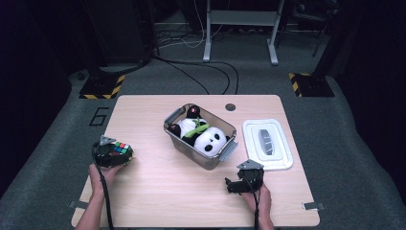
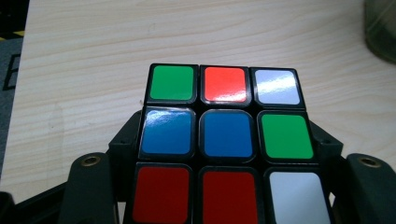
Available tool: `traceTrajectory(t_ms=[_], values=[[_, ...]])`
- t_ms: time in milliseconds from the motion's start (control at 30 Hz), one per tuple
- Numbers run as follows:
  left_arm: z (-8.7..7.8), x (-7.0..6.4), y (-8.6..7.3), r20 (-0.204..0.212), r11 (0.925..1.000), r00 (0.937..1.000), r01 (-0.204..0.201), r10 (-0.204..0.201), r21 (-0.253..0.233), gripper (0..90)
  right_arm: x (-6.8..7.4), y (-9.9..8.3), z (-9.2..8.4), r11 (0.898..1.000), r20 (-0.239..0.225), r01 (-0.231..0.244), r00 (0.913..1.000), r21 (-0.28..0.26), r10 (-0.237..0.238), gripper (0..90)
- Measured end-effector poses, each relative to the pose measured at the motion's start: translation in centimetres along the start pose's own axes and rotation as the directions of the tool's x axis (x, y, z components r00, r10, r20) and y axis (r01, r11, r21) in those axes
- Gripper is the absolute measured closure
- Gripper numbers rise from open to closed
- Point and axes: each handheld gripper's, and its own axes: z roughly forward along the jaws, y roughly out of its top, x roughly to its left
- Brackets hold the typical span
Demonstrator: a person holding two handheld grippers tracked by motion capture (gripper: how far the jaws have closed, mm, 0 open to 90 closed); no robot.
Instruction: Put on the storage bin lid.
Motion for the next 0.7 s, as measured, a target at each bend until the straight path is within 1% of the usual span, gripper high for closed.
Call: traceTrajectory(t_ms=[33, 67, 133, 200, 267, 300, 333, 400, 467, 633, 700], values=[[-0.1, 0.0, 0.1, 0.005, 1.0, 1.0, -0.008, 0.008, 0.003, 33.8, 0.0, 0.0, 0.0, 1.0, 0.0, -0.003, 1.0, 0.001, 0.003, 1.3], [-0.3, -0.2, 0.3, 0.006, 0.9999, 0.9999, -0.009, 0.009, -0.01, 33.9, 0.0, 0.0, 0.0, 1.0, 0.0, -0.001, 1.0, 0.001, 0.001, 1.3], [-0.6, -0.4, 0.7, 0.014, 0.9998, 0.9999, -0.007, 0.007, -0.018, 33.9, 0.0, 0.0, 0.0, 1.0, 0.0, -0.003, 1.0, 0.001, 0.003, 1.3], [-0.9, -0.7, 1.2, 0.02, 0.9996, 0.9996, -0.022, 0.022, -0.018, 33.9, 0.0, 0.0, 0.0, 1.0, 0.0, -0.003, 1.0, 0.001, 0.003, 1.3], [-1.2, -1.1, 1.7, 0.021, 0.9986, 0.9987, -0.047, 0.047, -0.025, 33.9, 0.0, 0.0, 0.0, 1.0, 0.0, -0.003, 1.0, 0.001, 0.003, 1.3], [-1.4, -1.2, 1.9, 0.031, 0.9987, 0.9983, -0.048, 0.049, -0.018, 33.9, 0.0, 0.0, 0.0, 1.0, 0.0, -0.003, 1.0, 0.001, 0.003, 1.3], [-1.5, -1.4, 2.1, 0.034, 0.9985, 0.9982, -0.049, 0.049, -0.023, 33.9, 0.0, 0.0, 0.0, 1.0, 0.0, -0.003, 1.0, 0.001, 0.003, 1.3], [-1.7, -1.7, 2.5, 0.038, 0.9981, 0.9975, -0.059, 0.06, -0.02, 33.9, 0.0, 0.0, 0.0, 1.0, 0.0, -0.003, 1.0, 0.001, 0.003, 1.3], [-1.9, -2.0, 2.8, 0.041, 0.9973, 0.9968, -0.067, 0.068, -0.031, 33.9, 0.0, 0.0, 0.0, 1.0, 0.0, -0.003, 1.0, 0.001, 0.003, 1.3], [-2.5, -2.8, 3.7, 0.051, 0.9953, 0.9943, -0.093, 0.094, -0.027, 33.9, 0.0, 0.0, 0.0, 1.0, 0.0, -0.003, 1.0, 0.001, 0.003, 1.3], [-2.6, -3.0, 4.1, 0.054, 0.9949, 0.9938, -0.096, 0.097, -0.031, 33.9, 0.0, 0.0, 0.0, 1.0, 0.0, -0.001, 1.0, 0.0, 0.001, 1.3]])
